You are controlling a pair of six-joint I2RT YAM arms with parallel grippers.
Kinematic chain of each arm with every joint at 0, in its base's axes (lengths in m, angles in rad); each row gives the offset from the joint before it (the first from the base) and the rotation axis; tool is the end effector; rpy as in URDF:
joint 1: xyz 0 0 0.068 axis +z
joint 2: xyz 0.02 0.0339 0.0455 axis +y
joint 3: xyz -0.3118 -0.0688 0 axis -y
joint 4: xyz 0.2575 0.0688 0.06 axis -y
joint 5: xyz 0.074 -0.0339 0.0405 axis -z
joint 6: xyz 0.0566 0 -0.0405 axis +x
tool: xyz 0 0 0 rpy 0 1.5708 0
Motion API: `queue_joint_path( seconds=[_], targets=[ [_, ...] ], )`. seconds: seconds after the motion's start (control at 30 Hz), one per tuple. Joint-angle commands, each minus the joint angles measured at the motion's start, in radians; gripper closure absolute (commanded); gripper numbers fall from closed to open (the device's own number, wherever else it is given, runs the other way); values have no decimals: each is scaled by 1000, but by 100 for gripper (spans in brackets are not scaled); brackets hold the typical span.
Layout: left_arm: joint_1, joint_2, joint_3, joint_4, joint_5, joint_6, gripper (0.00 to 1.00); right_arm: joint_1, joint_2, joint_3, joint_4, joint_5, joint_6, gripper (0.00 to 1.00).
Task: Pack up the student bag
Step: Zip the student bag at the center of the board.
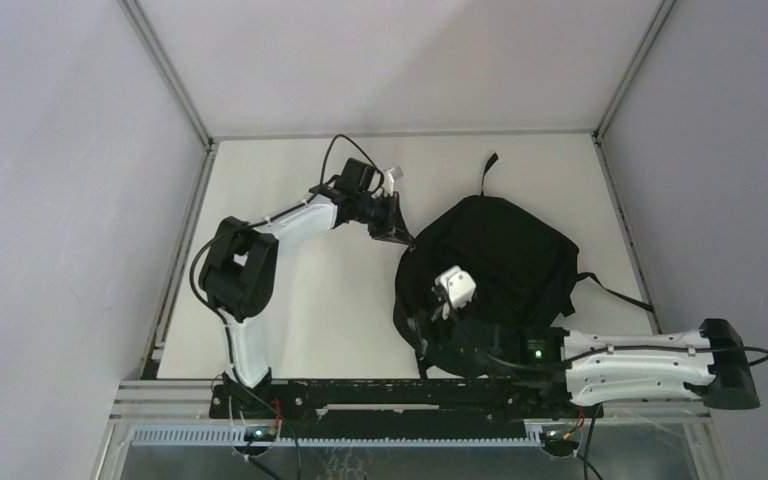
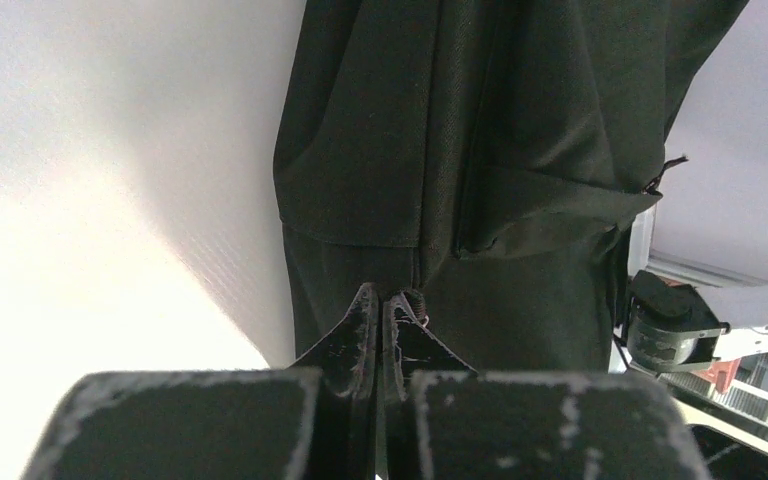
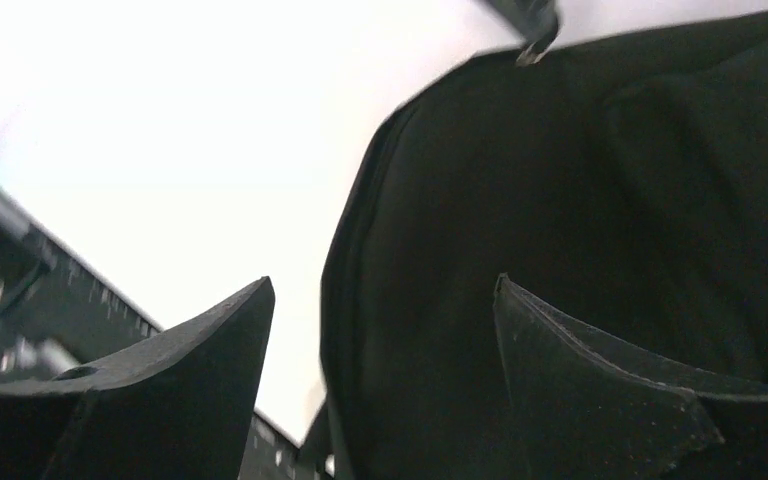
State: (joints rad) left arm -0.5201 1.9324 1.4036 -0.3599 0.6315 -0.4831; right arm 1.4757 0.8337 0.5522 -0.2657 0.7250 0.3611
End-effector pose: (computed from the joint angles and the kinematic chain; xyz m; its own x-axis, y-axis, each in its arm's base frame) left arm 0.3811 -0.2568 0.2341 -0.9329 0.1022 -0.3454 0.3283 0.6357 -0.6987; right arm 0.0539 0.1695 0.2699 -0.2905 -0.2603 -0.9208 -0.6293 0.7769 -0.0211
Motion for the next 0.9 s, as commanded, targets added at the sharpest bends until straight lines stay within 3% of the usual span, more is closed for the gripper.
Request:
queue_joint_path(
  seconds=[0.0,0.2,0.33,0.37,0.43,0.53,0.7,0.87],
  targets=[
    [-8,-54,-36,84,19,-20,100,-93,105,76,229,9,-50,11],
    [-8,-55,-4,67,19,-11,100,-98,368,195,252,32,-74,6],
    [-8,-56,-3,64,22,-6,100,-107,498,231,193,84,-11,10],
    [-8,-59,-3,62,21,-3,100,-108,514,236,176,81,-8,17],
    [-7,-62,-2,54,20,3,100,-112,536,251,119,84,8,41],
    [-6,-63,-1,51,25,0,100,-111,529,253,41,97,20,99],
    [-8,-63,-9,78,35,-26,100,-16,445,171,58,91,-90,100],
    [-7,-35,32,67,41,-10,100,95,341,108,30,26,-69,100]
  ],
)
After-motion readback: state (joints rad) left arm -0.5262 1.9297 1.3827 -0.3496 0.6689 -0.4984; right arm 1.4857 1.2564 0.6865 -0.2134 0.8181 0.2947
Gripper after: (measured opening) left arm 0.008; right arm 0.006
